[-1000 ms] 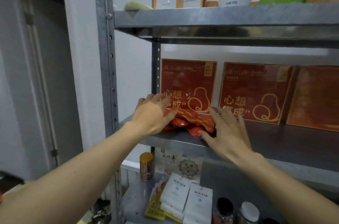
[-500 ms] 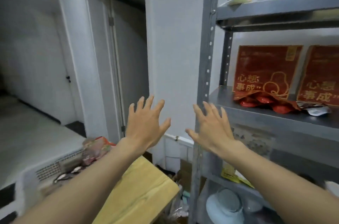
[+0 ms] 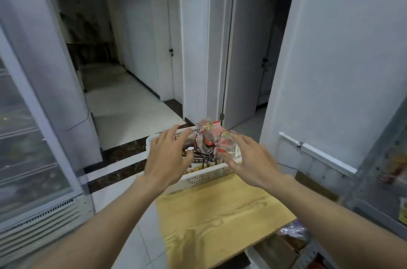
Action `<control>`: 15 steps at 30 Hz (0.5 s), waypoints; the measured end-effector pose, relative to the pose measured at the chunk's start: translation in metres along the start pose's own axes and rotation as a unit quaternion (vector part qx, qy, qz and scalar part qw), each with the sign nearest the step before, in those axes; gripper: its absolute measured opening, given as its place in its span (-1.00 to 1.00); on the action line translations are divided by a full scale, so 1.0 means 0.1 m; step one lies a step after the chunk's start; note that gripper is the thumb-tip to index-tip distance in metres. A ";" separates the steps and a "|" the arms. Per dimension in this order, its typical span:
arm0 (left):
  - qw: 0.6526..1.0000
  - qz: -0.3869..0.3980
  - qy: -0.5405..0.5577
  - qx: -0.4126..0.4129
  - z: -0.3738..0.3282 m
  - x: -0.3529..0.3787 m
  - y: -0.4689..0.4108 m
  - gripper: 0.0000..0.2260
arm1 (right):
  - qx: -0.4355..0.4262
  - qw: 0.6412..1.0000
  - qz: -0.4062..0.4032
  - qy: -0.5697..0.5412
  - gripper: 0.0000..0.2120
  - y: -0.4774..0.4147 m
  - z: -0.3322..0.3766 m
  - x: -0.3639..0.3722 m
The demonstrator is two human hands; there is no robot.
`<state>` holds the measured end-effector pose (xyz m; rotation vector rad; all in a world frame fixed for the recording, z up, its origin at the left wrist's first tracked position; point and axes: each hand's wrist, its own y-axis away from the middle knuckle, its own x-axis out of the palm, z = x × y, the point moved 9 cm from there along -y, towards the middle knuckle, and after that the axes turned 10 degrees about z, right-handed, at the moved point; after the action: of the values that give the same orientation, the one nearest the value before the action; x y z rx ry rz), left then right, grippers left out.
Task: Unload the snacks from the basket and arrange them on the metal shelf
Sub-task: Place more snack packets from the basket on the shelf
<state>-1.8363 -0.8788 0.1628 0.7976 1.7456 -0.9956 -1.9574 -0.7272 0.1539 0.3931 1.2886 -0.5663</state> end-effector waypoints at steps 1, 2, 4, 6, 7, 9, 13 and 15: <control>1.000 0.012 0.006 -0.008 0.09 0.11 -0.04 -0.47 | -0.008 1.000 0.012 0.005 -0.37 -0.11 0.01 0.11; 0.999 0.024 0.017 -0.015 0.18 0.22 -0.09 -0.47 | -0.014 1.000 0.024 0.009 -0.38 -0.23 0.01 0.22; 0.998 0.047 0.040 -0.024 0.32 0.48 -0.22 -0.47 | -0.024 0.999 0.042 0.005 -0.42 -0.49 -0.03 0.43; 0.995 0.072 0.052 -0.033 0.46 0.78 -0.39 -0.45 | -0.027 0.998 0.063 -0.015 -0.47 -0.78 -0.11 0.65; 0.994 0.085 0.061 -0.041 0.54 0.93 -0.47 -0.43 | -0.029 0.996 0.076 -0.024 -0.49 -0.92 -0.16 0.77; 0.988 0.111 0.081 -0.065 0.70 1.24 -0.63 -0.43 | -0.030 0.993 0.105 -0.036 -0.53 -1.18 -0.26 0.99; 0.973 0.156 0.138 -0.098 0.96 1.79 -0.90 -0.45 | -0.028 0.983 0.165 -0.070 -0.61 -1.68 -0.42 1.44; 0.965 0.165 0.171 -0.108 1.08 2.01 -1.01 -0.47 | -0.029 0.979 0.186 -0.080 -0.63 -1.90 -0.47 1.64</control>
<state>-1.9471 -1.0041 -0.0217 1.1212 1.8877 -0.4532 -2.0792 -0.8811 -0.0100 0.5147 1.0412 -0.2376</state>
